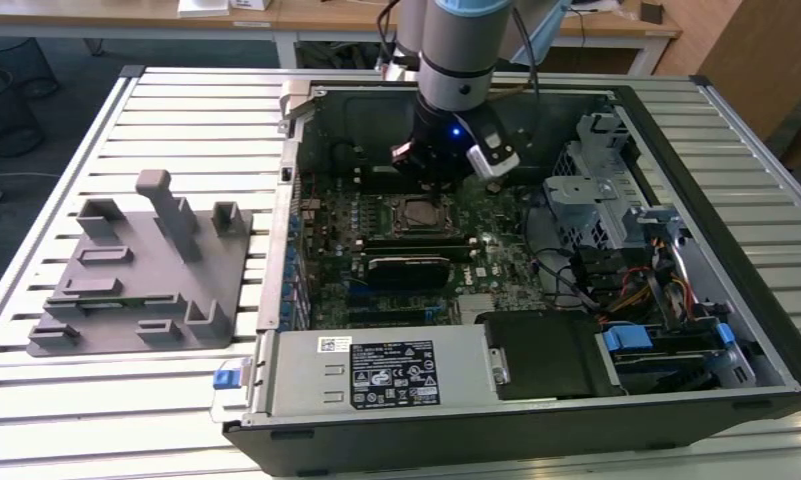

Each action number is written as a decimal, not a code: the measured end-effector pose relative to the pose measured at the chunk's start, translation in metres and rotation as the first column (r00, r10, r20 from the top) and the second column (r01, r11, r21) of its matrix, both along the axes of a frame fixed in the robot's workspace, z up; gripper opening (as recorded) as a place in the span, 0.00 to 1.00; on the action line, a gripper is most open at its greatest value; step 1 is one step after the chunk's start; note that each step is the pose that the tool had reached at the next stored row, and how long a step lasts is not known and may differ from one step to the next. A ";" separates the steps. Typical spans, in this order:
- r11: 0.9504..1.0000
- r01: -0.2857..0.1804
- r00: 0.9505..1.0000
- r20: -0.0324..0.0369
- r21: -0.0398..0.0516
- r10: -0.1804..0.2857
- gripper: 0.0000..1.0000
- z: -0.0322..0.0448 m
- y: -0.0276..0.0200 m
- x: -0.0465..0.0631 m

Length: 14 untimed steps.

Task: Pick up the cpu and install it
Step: 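Install the second cpu locking lever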

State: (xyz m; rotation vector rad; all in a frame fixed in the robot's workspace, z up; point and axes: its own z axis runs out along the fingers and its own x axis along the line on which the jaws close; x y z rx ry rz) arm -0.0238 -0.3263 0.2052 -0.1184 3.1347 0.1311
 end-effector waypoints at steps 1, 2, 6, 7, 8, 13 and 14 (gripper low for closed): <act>1.000 0.000 1.000 0.000 0.000 0.000 0.11 0.0000 -0.0023 0.000; 1.000 0.000 1.000 0.000 0.000 0.000 0.11 0.0000 -0.0037 0.000; 1.000 0.000 1.000 0.000 0.000 0.000 0.11 0.0016 -0.0061 0.000; 1.000 0.000 1.000 0.000 0.000 0.000 0.11 0.0034 -0.0061 0.000; 1.000 0.000 1.000 0.000 0.000 0.000 0.11 0.0059 -0.0061 0.000; 1.000 0.000 1.000 0.000 -0.001 0.000 0.11 0.0191 -0.0061 0.000; 1.000 0.000 1.000 0.000 -0.001 0.000 0.11 0.0215 -0.0061 0.000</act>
